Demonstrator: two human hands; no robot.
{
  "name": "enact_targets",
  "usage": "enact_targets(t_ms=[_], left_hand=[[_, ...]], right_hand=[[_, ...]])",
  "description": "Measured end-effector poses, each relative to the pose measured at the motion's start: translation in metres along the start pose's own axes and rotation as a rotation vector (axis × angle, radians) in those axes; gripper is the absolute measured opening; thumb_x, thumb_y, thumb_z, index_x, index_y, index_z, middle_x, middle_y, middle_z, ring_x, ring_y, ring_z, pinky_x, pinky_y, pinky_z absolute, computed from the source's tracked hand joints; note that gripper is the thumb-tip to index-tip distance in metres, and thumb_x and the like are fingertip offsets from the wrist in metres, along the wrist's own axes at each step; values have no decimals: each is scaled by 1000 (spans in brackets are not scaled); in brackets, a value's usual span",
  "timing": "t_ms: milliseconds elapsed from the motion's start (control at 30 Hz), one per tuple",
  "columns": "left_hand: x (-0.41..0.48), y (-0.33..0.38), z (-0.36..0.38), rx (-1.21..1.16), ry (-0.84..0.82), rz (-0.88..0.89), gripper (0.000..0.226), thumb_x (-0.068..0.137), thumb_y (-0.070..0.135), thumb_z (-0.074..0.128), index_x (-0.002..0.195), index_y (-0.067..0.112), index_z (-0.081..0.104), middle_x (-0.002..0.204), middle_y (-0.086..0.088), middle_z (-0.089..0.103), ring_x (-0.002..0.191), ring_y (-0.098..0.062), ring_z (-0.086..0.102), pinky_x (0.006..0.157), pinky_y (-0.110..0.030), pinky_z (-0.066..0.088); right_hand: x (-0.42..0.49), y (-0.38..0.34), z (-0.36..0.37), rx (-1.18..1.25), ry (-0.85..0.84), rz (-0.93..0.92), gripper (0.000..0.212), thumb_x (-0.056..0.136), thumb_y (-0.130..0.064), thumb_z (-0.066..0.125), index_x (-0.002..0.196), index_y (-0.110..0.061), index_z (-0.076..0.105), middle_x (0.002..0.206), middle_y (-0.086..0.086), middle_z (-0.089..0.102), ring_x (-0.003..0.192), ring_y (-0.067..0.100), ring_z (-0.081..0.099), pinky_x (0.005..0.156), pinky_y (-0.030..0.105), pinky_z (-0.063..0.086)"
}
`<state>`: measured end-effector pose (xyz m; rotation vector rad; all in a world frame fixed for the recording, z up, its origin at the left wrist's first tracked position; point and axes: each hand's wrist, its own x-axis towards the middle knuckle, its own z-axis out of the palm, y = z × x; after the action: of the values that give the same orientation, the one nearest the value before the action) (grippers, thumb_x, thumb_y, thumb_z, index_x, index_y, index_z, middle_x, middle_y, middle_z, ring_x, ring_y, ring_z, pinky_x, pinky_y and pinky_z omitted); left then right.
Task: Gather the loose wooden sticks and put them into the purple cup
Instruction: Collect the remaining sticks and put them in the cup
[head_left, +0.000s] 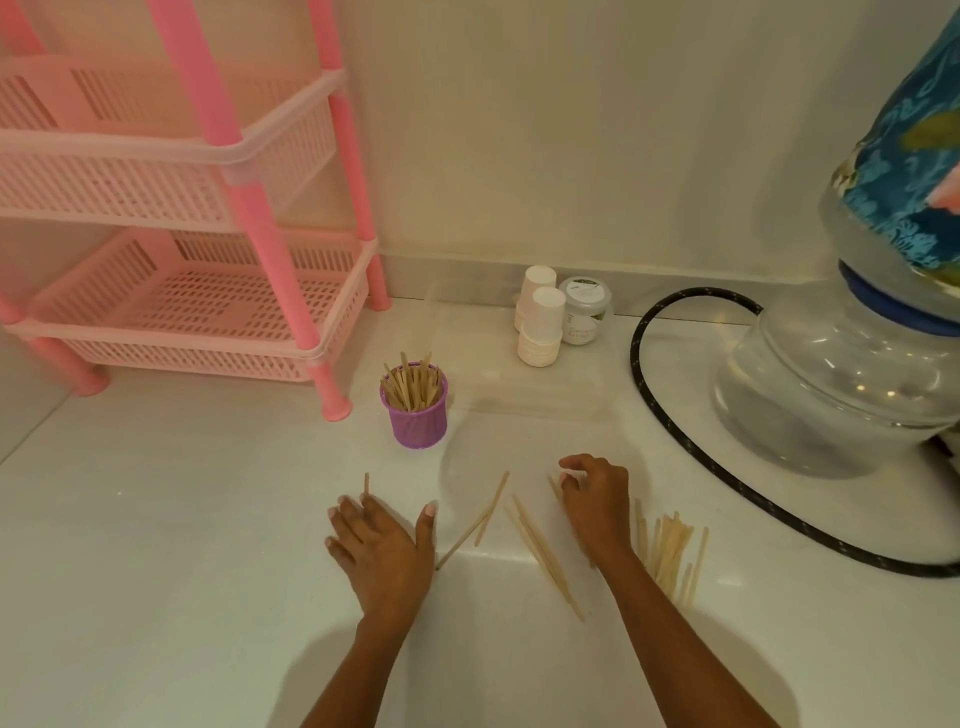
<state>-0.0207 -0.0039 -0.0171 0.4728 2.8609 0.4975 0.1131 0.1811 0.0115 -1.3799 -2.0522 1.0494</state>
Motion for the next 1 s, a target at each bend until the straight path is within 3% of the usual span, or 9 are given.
enact_targets(t_ms=[133, 233, 333, 467, 567, 633, 733, 833, 1000], left_hand=[[-16, 21, 14, 49, -42, 68, 120, 69, 79, -20, 150, -1, 15, 157, -26, 10, 147, -39, 6, 116, -56, 9], [-31, 40, 27, 79, -55, 167, 113, 79, 77, -11, 147, -5, 24, 155, -28, 19, 146, -40, 15, 116, -56, 15], [-47, 61, 40, 66, -116, 260, 111, 80, 77, -10, 147, -7, 21, 155, -28, 18, 146, -39, 15, 116, -51, 7], [-68, 90, 56, 30, -149, 395, 103, 87, 72, -3, 142, -10, 27, 149, -30, 31, 140, -42, 30, 113, -51, 24], [-82, 100, 54, -24, -216, 532, 100, 82, 74, -7, 147, -2, 0, 158, -23, 7, 148, -34, 7, 117, -39, 1], [-83, 101, 50, -48, -182, 571, 93, 84, 67, 7, 150, 2, 1, 160, -18, 7, 149, -30, 5, 117, -36, -2], [-72, 99, 41, -27, -39, 513, 88, 87, 63, 26, 150, 2, 21, 156, -18, 24, 146, -33, 19, 118, -48, 11], [-59, 97, 32, 91, -142, 369, 103, 82, 77, 32, 152, 4, 12, 159, -17, 12, 148, -33, 8, 118, -51, 4], [-58, 99, 31, 135, -149, 382, 108, 75, 82, 41, 150, 8, 19, 152, -14, 21, 142, -32, 17, 117, -54, 7]], right_hand=[[-6, 16, -17, -215, 101, -1, 21, 89, -11, 61, 107, -19, 67, 105, 3, 67, 116, 23, 44, 89, 32, 42], [-13, 28, -31, -286, 156, 61, 22, 88, -14, 62, 109, -20, 67, 113, 3, 66, 117, 24, 42, 92, 35, 43], [-22, 39, -47, -329, 162, 117, 25, 90, -16, 60, 114, -22, 65, 120, 3, 63, 119, 25, 41, 94, 37, 41], [-33, 52, -66, -351, 172, 154, 29, 91, -14, 56, 118, -21, 63, 125, 5, 59, 121, 26, 40, 99, 38, 38], [-40, 63, -79, -376, 208, 183, 31, 90, -13, 55, 118, -20, 64, 124, 7, 58, 117, 28, 42, 96, 39, 42], [-44, 69, -87, -384, 233, 222, 32, 90, -17, 56, 122, -19, 62, 124, 9, 57, 114, 29, 44, 93, 40, 46], [-47, 75, -95, -431, 197, 332, 43, 92, -30, 56, 131, -14, 52, 130, 15, 49, 117, 32, 42, 91, 42, 47], [-48, 74, -94, -419, 143, 401, 55, 92, -42, 54, 133, -6, 45, 132, 17, 40, 121, 33, 38, 90, 43, 47], [-46, 53, -71, -434, 61, 324, 56, 91, -48, 55, 123, -3, 50, 127, 16, 40, 115, 29, 42, 88, 36, 48]])
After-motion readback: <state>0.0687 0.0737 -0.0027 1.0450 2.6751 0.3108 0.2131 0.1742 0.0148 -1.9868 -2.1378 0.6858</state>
